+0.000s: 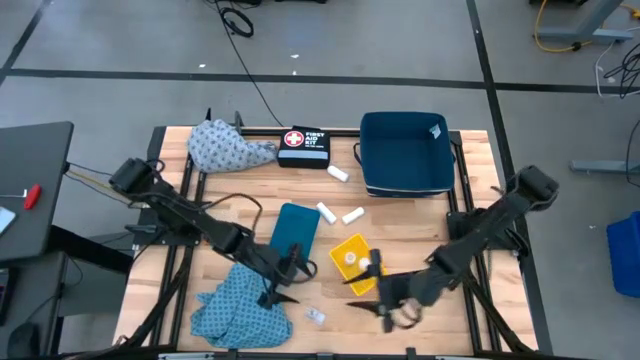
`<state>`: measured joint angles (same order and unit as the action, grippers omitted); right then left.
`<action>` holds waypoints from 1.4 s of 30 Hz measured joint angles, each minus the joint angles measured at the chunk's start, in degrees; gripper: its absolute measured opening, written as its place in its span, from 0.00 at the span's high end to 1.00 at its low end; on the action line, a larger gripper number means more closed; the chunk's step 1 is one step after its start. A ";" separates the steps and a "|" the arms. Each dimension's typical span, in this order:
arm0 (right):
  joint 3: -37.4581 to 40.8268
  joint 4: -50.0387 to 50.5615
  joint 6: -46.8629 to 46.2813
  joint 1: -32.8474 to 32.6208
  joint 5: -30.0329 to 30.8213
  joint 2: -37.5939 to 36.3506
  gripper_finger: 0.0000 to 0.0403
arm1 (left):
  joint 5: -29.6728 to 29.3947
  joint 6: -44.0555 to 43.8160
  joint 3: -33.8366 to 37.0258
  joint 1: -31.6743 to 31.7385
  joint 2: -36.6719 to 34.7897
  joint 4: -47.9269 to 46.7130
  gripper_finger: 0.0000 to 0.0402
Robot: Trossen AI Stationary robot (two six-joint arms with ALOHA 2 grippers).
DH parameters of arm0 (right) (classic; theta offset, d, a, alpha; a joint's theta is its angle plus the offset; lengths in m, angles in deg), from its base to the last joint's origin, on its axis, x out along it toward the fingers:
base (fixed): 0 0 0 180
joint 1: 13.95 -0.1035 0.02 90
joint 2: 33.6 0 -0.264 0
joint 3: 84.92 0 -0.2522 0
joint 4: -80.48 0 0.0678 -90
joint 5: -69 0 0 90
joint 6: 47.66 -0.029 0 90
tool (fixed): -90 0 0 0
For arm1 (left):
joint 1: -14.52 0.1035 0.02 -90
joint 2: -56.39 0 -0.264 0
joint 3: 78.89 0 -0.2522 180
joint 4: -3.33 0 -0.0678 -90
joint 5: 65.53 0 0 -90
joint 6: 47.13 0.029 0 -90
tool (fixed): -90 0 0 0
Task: Pick & place medical supplies in basket/bin
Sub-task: Put the white pill bottle into the yellow bin
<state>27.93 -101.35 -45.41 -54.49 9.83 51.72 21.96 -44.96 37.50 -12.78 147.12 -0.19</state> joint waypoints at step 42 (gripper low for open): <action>28.64 -20.17 -6.08 -2.89 9.12 -18.51 0.48 | -5.54 -13.06 -25.46 -6.87 28.06 -21.35 0.12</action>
<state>56.57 -121.52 -51.50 -57.37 18.95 33.21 16.42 -58.02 12.05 -19.65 175.19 -21.54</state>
